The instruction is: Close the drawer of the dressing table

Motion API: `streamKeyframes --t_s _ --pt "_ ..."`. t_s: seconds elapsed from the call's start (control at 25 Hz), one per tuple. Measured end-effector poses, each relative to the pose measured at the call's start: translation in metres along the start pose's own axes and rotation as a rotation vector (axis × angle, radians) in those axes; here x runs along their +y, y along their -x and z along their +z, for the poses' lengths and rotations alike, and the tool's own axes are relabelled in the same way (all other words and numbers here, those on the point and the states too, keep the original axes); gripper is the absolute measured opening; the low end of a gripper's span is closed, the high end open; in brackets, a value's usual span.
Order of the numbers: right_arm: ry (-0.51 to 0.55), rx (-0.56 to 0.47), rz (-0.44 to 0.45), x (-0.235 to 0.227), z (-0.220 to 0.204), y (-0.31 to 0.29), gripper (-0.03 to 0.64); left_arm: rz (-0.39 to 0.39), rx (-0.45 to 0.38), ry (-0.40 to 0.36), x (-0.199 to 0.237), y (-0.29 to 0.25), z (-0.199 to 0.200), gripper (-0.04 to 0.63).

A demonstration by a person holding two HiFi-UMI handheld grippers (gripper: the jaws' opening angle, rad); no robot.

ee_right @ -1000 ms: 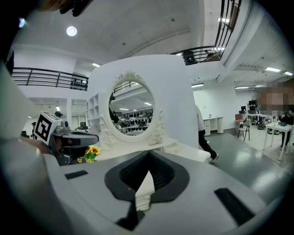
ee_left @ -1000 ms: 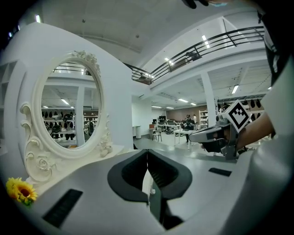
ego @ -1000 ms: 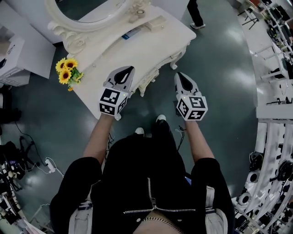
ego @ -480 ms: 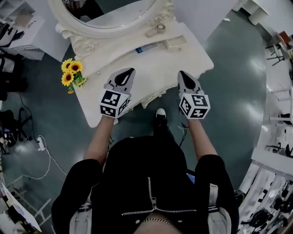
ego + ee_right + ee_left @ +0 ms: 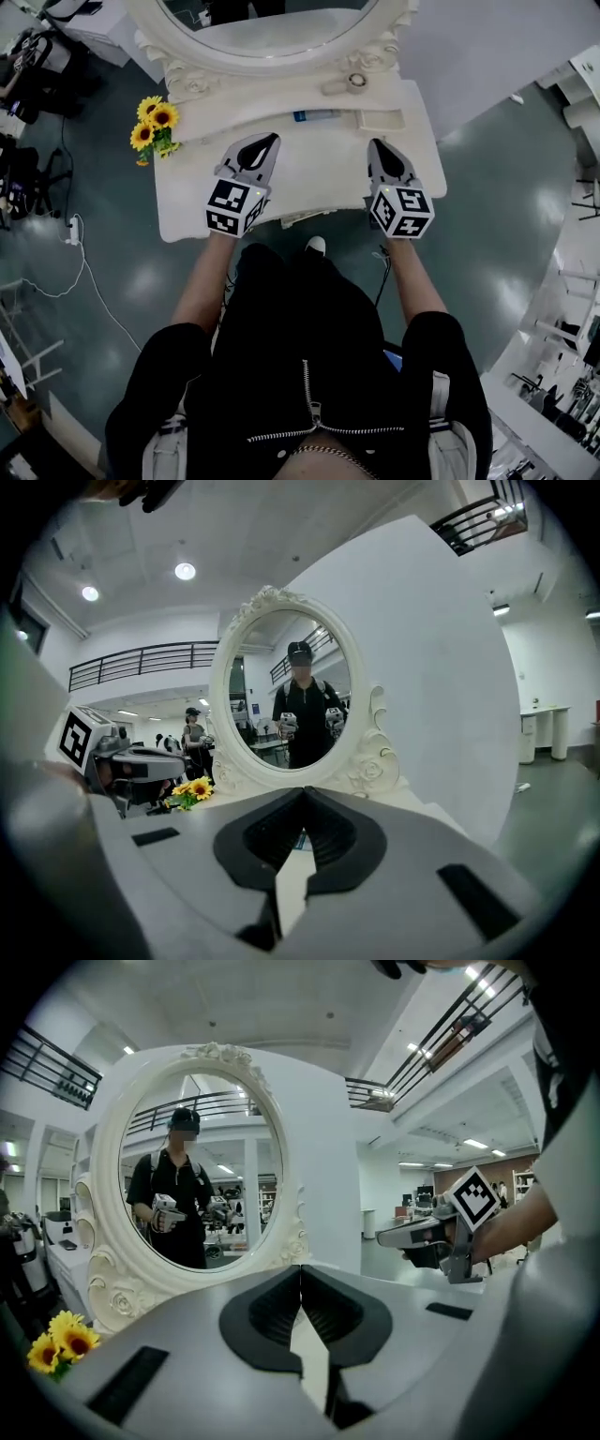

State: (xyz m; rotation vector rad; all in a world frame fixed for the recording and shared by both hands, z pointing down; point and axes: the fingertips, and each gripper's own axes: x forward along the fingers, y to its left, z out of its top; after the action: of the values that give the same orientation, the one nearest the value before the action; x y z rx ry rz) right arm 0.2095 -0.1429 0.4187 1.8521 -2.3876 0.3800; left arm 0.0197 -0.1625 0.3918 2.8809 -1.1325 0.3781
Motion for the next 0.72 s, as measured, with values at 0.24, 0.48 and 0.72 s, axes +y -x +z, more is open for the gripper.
streamKeyframes --t_s 0.24,0.48,0.72 --pt "0.009 -0.001 0.033 -0.016 0.005 -0.022 0.006 0.036 -0.004 0.022 0.006 -0.020 0.002 0.021" --pt "0.008 0.010 0.022 -0.033 0.000 -0.032 0.006 0.026 -0.001 0.034 0.008 -0.043 -0.002 0.021" --pt "-0.014 0.073 -0.009 -0.059 -0.033 -0.034 0.006 0.006 0.035 0.060 0.002 -0.065 -0.020 0.021"
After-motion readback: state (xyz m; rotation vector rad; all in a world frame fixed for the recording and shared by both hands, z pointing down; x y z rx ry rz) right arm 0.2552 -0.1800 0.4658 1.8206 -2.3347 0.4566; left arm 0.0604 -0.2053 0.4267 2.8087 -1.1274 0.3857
